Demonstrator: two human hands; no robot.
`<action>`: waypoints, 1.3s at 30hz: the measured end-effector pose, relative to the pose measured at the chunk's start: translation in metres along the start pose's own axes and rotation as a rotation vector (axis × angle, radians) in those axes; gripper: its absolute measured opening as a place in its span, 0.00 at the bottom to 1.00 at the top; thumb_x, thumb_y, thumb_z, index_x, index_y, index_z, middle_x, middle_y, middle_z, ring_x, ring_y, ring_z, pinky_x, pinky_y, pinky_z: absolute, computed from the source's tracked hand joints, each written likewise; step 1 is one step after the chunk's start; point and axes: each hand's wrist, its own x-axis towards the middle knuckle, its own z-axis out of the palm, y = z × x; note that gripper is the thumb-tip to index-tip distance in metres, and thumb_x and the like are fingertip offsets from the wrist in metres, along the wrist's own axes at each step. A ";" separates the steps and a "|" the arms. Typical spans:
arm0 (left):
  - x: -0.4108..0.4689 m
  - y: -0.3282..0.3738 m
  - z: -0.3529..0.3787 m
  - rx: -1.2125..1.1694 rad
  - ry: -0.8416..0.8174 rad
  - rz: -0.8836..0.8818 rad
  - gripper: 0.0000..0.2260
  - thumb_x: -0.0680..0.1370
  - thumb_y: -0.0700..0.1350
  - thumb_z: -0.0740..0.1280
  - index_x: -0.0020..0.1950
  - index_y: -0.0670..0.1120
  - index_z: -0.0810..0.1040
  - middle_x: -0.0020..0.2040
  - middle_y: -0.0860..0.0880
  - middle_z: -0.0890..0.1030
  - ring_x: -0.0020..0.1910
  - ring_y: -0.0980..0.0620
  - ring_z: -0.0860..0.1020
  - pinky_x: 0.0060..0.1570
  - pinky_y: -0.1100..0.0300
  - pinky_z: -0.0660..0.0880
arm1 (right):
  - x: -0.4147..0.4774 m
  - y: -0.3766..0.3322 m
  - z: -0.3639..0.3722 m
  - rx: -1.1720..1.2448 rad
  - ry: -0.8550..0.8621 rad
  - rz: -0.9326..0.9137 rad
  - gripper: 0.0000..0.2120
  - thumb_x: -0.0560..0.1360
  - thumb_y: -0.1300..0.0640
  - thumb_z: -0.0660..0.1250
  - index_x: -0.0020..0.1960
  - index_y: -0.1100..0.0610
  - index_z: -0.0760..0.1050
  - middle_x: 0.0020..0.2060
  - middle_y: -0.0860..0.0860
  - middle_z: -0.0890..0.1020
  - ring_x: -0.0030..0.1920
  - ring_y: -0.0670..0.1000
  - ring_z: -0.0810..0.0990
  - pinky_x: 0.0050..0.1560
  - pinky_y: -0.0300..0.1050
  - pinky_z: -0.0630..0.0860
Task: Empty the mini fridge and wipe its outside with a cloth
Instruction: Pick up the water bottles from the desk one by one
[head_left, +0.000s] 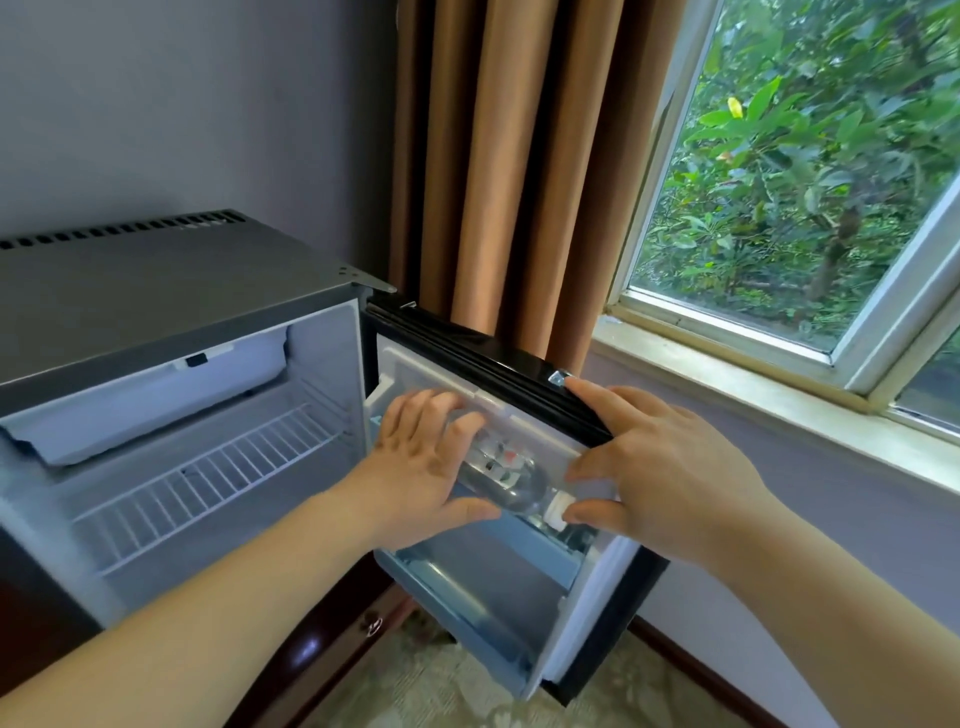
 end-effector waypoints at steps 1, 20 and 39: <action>-0.001 0.002 0.000 -0.019 -0.006 -0.020 0.39 0.73 0.75 0.50 0.74 0.51 0.47 0.72 0.44 0.52 0.76 0.41 0.49 0.77 0.42 0.42 | 0.000 0.000 0.001 -0.005 -0.005 -0.001 0.21 0.73 0.27 0.60 0.62 0.31 0.76 0.81 0.41 0.47 0.79 0.51 0.55 0.72 0.53 0.65; -0.135 -0.022 -0.034 -0.238 0.110 -0.450 0.40 0.74 0.73 0.57 0.80 0.55 0.51 0.80 0.49 0.52 0.80 0.47 0.51 0.76 0.44 0.50 | 0.048 -0.085 0.005 0.057 0.210 -0.193 0.38 0.69 0.29 0.67 0.75 0.40 0.65 0.80 0.51 0.60 0.79 0.56 0.59 0.77 0.63 0.52; -0.646 -0.079 -0.173 0.083 0.065 -1.445 0.41 0.71 0.75 0.58 0.77 0.54 0.57 0.76 0.53 0.57 0.77 0.50 0.55 0.74 0.50 0.54 | 0.119 -0.613 0.029 0.354 -0.096 -1.014 0.35 0.75 0.39 0.68 0.78 0.40 0.59 0.81 0.47 0.52 0.80 0.53 0.54 0.76 0.51 0.63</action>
